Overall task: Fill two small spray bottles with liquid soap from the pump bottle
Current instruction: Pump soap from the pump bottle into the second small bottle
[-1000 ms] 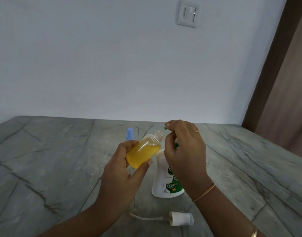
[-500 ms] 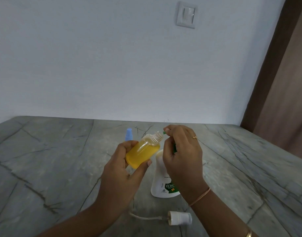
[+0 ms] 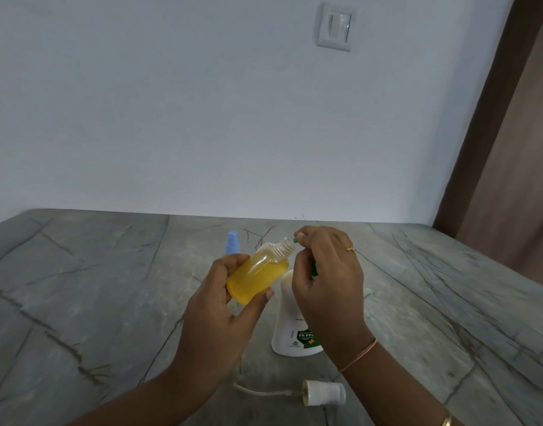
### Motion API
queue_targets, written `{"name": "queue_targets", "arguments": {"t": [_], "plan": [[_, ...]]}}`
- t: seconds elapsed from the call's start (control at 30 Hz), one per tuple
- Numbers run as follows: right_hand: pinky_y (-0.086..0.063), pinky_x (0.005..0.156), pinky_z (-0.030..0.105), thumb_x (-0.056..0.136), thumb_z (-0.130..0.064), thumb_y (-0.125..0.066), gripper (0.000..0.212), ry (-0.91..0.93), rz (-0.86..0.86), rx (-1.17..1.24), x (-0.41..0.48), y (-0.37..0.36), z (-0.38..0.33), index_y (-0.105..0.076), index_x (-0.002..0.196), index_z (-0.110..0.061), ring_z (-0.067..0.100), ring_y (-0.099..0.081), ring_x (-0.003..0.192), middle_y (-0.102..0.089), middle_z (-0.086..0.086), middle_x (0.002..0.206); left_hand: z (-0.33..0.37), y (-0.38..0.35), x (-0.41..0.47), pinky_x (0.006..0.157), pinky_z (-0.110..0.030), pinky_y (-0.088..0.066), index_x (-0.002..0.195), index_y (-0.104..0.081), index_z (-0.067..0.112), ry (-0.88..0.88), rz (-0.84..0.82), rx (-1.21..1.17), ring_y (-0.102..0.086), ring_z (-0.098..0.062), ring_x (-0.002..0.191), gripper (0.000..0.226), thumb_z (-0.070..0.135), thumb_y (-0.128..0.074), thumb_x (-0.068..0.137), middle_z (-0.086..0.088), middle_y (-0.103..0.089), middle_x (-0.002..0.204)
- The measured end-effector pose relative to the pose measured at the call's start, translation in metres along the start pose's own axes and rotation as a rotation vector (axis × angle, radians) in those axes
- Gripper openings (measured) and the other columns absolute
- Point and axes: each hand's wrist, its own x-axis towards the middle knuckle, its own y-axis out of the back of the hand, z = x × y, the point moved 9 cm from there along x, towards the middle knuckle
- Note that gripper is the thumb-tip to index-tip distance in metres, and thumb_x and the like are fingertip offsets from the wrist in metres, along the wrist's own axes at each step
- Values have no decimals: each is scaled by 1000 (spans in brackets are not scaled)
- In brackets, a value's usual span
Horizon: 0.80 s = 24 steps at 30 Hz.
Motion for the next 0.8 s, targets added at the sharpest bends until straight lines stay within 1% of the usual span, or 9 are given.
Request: {"name": "queue_targets", "arguments": {"t": [0.13,0.23,0.3,0.4,0.47,0.57,0.67,0.73,0.8], "plan": [[-53,63,34,79,-6,-43,20,-5,-12,0,4,1,0,-63,82,-3,21,-60,79,-65,7,80,0,1,0,66,4,-40,95,-42,45,6,0,-14,-55,8,88,40,45,-64,62,33,-47,97],[-53,62,33,78,-7,-42,20,-4,-11,-5,8,2,0,-62,82,-3,22,-61,77,-65,7,79,0,1,1,67,5,-38,94,-42,45,-9,2,-14,-49,20,92,38,45,-64,63,32,-48,94],[-53,62,34,78,-6,-42,20,-5,-6,-5,9,2,0,-62,82,-3,22,-60,78,-65,7,79,0,1,1,68,5,-38,95,-42,46,-13,-1,0,-46,23,94,38,46,-63,63,32,-48,94],[-53,64,34,79,-5,-43,20,-6,5,1,6,1,0,-63,83,-2,19,-57,82,-65,7,81,-2,0,1,68,4,-39,96,-41,46,-6,-6,6,-50,18,93,39,47,-63,63,32,-48,96],[-53,64,35,80,-4,-43,20,0,17,5,3,1,0,-63,82,-1,18,-56,83,-65,8,80,-1,0,1,65,2,-40,96,-40,47,4,-11,15,-53,11,89,40,49,-62,63,33,-46,97],[-53,65,36,80,-4,-42,21,7,20,-6,-1,1,-1,-63,82,-1,19,-55,83,-65,9,80,0,1,1,65,1,-39,95,-40,47,8,-8,17,-52,9,88,39,48,-62,63,34,-46,97],[-53,65,34,80,-5,-42,21,-6,10,3,0,0,0,-63,81,-1,16,-52,84,-65,9,80,1,1,1,64,0,-40,97,-40,46,3,-3,24,-52,8,87,41,47,-62,63,33,-45,96],[-53,64,34,79,-6,-42,21,-14,1,4,3,0,1,-62,81,-2,16,-53,83,-65,8,80,1,2,1,65,-2,-40,100,-40,43,7,2,20,-53,4,87,44,47,-62,62,33,-45,97],[-53,60,33,78,-7,-42,20,-10,-6,-3,6,1,1,-62,81,-3,19,-57,79,-65,7,78,0,2,1,64,-1,-41,98,-41,44,9,-1,6,-54,5,87,42,46,-63,62,33,-46,96]]}}
